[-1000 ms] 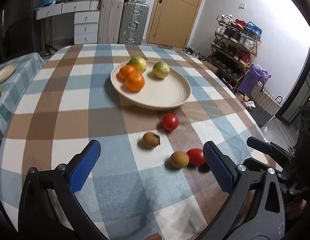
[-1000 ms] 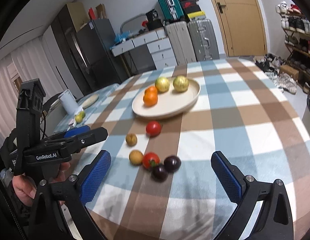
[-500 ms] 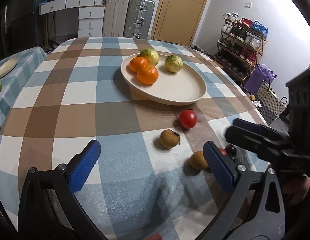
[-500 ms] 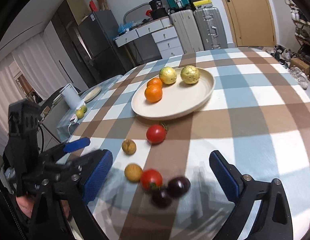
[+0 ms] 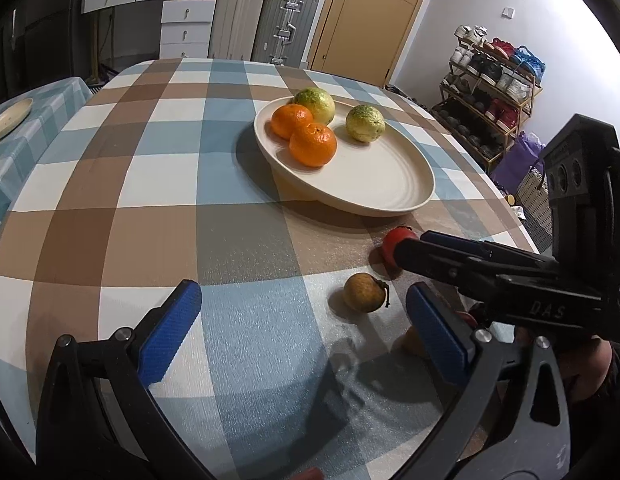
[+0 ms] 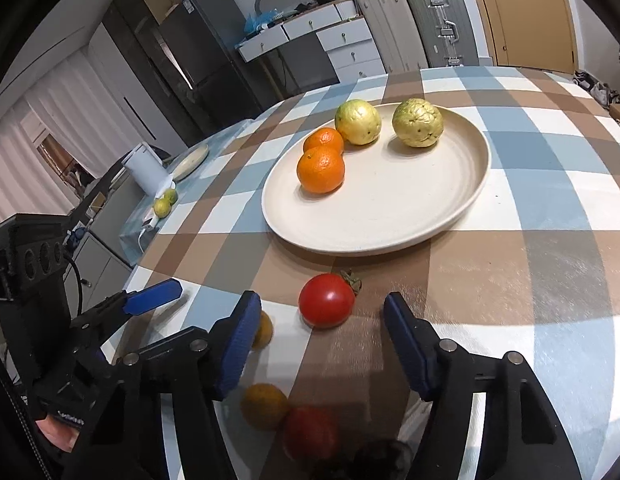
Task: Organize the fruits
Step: 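Grasp the red tomato with the right gripper, then grasp the brown kiwi with the left gripper while the right gripper holds the tomato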
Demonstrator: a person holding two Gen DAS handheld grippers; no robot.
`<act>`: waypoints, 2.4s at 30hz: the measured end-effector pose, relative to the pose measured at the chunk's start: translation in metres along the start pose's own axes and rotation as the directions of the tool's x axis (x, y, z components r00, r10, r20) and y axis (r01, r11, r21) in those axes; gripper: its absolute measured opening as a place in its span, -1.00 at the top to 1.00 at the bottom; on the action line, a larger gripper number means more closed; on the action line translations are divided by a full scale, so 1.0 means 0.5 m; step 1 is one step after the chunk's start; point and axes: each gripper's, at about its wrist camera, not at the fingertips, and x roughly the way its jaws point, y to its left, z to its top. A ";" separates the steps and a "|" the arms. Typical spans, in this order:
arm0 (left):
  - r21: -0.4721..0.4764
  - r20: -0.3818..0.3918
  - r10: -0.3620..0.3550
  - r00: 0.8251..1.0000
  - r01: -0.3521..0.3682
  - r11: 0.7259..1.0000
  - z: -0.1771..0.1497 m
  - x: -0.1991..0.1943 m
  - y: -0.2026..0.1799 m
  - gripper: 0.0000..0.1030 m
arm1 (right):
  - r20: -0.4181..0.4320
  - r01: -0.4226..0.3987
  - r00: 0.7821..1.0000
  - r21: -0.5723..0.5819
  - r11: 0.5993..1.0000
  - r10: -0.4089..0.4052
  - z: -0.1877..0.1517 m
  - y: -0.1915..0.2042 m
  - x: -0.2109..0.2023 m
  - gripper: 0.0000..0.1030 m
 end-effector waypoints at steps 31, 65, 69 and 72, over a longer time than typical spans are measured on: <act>0.030 -0.042 0.049 0.998 -0.048 0.998 0.012 0.011 -0.026 -0.98 | 0.100 -0.039 0.994 0.048 0.998 0.034 -0.025 -0.040 -0.081 0.40; 0.043 -0.101 -0.078 0.992 0.082 0.996 0.016 0.039 -0.050 0.55 | 0.122 -0.033 0.992 0.071 0.997 0.024 -0.060 -0.053 -0.125 0.40; 0.039 -0.087 -0.090 0.992 0.094 0.995 0.024 0.029 -0.042 0.55 | 0.117 -0.027 0.993 0.066 0.997 0.019 -0.056 -0.049 -0.122 0.40; 0.040 -0.091 -0.100 0.991 0.104 0.994 0.033 0.026 -0.037 0.56 | 0.117 -0.028 0.993 0.058 0.998 0.021 -0.052 -0.044 -0.121 0.40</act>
